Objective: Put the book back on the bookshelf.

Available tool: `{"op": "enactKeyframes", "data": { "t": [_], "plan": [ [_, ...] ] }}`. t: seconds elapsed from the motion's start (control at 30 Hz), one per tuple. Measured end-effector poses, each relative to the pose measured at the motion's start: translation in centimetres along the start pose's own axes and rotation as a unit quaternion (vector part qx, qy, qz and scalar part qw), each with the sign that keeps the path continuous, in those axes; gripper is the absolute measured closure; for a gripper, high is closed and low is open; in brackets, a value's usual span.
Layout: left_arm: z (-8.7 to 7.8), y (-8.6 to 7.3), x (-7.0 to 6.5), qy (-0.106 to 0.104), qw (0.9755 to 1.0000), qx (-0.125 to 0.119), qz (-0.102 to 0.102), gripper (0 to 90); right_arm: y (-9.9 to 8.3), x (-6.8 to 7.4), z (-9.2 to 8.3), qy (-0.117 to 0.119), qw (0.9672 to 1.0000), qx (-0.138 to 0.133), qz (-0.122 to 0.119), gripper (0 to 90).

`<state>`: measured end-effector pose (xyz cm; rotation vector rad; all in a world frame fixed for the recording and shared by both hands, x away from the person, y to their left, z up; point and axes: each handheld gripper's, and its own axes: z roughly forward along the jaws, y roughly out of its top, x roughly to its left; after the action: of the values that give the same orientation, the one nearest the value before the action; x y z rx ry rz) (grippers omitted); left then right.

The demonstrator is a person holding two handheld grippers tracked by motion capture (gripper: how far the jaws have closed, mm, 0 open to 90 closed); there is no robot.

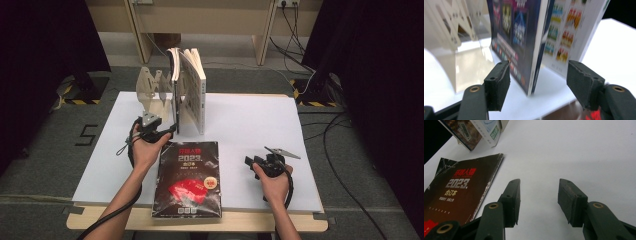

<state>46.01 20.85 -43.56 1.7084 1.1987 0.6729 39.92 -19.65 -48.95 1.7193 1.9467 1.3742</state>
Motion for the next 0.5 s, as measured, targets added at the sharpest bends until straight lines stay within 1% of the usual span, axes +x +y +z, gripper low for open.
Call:
{"op": "enactKeyframes", "data": {
  "t": [0.07, 0.1, 0.2, 0.23, 0.3, 0.37, 0.43, 0.47, 0.5],
  "plan": [
    [-0.3, -0.8, 0.3, -0.003, 0.9999, 0.013, 0.000, 35.4, 0.0, 0.1, 0.0, 0.000, 1.0000, 0.001, -0.001, 53.5],
    [-0.5, -1.2, 0.5, -0.006, 0.9998, 0.018, -0.004, 35.6, 0.1, 0.1, 0.1, -0.001, 1.0000, -0.001, -0.004, 53.5],
    [-1.0, -2.4, 1.0, -0.007, 0.9992, 0.039, -0.006, 37.3, 0.2, 0.3, 0.1, 0.000, 1.0000, 0.003, 0.001, 53.6],
    [-1.1, -2.8, 1.2, -0.008, 0.9988, 0.047, -0.008, 38.4, 0.3, 0.3, 0.2, -0.002, 1.0000, 0.002, -0.006, 53.5],
    [-1.3, -3.7, 1.4, -0.010, 0.9978, 0.065, -0.007, 40.2, 0.3, 0.5, 0.3, 0.001, 1.0000, 0.003, -0.006, 53.3],
    [-1.4, -4.6, 1.6, -0.018, 0.9968, 0.076, -0.014, 41.5, 0.3, 0.7, 0.5, 0.001, 1.0000, 0.006, 0.000, 53.2],
    [-1.4, -5.3, 1.8, -0.019, 0.9958, 0.087, -0.018, 43.4, 0.4, 0.8, 0.7, 0.002, 0.9999, 0.008, -0.010, 53.0],
    [-1.4, -5.6, 1.9, -0.020, 0.9955, 0.090, -0.021, 44.7, 0.4, 1.0, 0.8, 0.001, 0.9999, 0.010, -0.006, 53.0],
    [-1.4, -5.8, 2.0, -0.021, 0.9951, 0.093, -0.024, 46.1, 0.4, 1.1, 0.9, 0.002, 0.9999, 0.014, -0.010, 53.0]
  ]
}}
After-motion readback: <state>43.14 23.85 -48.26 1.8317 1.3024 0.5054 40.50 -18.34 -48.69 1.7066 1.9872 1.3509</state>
